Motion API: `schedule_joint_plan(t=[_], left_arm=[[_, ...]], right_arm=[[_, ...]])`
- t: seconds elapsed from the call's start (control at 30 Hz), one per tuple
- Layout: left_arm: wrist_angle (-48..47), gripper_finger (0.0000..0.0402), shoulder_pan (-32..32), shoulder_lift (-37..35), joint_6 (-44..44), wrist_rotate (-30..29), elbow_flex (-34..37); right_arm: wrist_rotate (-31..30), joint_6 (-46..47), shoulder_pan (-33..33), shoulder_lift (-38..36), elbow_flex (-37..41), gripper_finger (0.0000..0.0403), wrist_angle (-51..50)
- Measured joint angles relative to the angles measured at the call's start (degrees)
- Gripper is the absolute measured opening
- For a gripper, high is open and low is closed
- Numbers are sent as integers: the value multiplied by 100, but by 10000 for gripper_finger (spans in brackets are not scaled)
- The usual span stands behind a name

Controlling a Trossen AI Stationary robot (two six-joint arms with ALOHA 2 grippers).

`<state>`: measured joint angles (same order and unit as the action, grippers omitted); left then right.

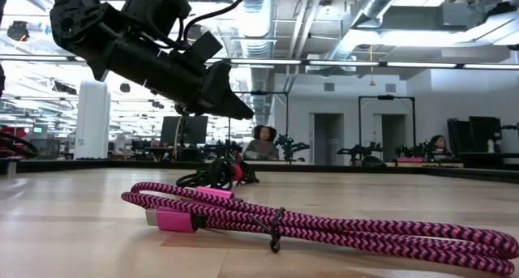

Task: Pick and place USB-C Cables
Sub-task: Put the right black cable charger into the yellow bin, then put the top black cable charger into the yellow bin

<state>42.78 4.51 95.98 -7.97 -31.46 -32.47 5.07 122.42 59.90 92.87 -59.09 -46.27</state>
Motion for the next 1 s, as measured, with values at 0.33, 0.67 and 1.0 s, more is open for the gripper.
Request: schedule_joint_plan(t=[0.33, 0.67, 1.0], left_arm=[[-1, 176, 0, 0, 0, 2, 0], [-1, 176, 0, 0, 0, 2, 0], [-1, 176, 0, 0, 0, 2, 0]], right_arm=[[38, -743, -392, 17, 2, 112, 75], [176, -844, -370, 17, 2, 146, 137], [62, -1004, -376, -187, 2, 141, 154]])
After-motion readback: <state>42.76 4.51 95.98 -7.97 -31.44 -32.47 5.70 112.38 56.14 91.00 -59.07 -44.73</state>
